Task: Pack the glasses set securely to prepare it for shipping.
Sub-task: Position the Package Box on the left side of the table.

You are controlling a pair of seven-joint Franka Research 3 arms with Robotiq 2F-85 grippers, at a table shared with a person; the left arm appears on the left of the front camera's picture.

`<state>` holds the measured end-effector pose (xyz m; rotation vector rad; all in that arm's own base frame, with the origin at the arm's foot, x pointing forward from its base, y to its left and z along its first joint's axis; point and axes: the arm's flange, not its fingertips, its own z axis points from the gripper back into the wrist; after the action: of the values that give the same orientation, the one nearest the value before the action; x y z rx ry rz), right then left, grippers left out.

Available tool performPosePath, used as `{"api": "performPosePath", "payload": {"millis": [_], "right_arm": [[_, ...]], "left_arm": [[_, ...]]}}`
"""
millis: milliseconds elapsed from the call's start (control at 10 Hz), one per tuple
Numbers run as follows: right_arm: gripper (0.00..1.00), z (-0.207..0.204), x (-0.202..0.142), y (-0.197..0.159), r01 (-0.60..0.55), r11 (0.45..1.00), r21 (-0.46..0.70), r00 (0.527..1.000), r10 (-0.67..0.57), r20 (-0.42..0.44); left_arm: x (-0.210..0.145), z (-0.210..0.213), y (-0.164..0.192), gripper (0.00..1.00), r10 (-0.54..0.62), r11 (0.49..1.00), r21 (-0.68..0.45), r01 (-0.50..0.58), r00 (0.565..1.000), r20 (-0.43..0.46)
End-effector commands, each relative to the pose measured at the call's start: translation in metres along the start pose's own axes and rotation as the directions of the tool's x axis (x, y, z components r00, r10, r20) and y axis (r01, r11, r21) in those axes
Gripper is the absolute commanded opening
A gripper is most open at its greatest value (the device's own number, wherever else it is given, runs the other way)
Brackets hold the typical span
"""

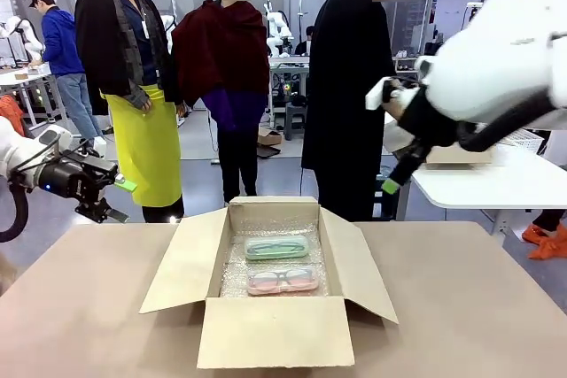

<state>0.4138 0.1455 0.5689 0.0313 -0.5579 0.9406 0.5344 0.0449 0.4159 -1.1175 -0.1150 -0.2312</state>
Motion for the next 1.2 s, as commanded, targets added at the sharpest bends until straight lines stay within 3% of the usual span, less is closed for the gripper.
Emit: {"api": "performPosePath", "payload": {"millis": [0,200,400,500,600,1000,1100], "right_arm": [[1.00,0.014,-0.038,0.020,0.087,0.994,-0.060,0.996,-0.087,0.009],[1.00,0.026,-0.077,0.023,0.154,0.987,-0.055,0.988,-0.152,0.038],[1.00,0.024,-0.107,0.009,0.200,0.979,0.036,0.979,-0.201,0.021],[1.00,0.016,-0.112,0.001,0.193,0.978,0.081,0.981,-0.195,0.012],[1.00,0.024,-0.099,0.012,0.167,0.986,-0.004,0.986,-0.167,0.017],[1.00,0.024,-0.099,0.012,0.167,0.986,-0.004,0.986,-0.167,0.017],[1.00,0.024,-0.099,0.012,0.167,0.986,-0.004,0.986,-0.167,0.017]], "left_arm": [[0.003,-0.008,0.003,1.00,0.054,0.998,-0.022,-0.053,0.998,0.040],[0.003,-0.024,0.013,1.00,0.047,0.999,0.017,-0.048,0.998,0.037],[0.004,-0.027,0.017,1.00,0.061,0.998,0.023,-0.062,0.998,0.017],[0.001,-0.027,0.014,1.00,0.062,0.998,-0.007,-0.063,0.996,-0.057],[0.005,-0.026,0.016,1.00,0.039,0.999,0.017,-0.040,0.999,0.005],[0.004,-0.029,0.017,1.00,0.041,0.999,0.012,-0.041,0.999,-0.008],[0.026,-0.026,0.036,1.00,0.092,0.996,0.006,-0.092,0.996,-0.003]]}}
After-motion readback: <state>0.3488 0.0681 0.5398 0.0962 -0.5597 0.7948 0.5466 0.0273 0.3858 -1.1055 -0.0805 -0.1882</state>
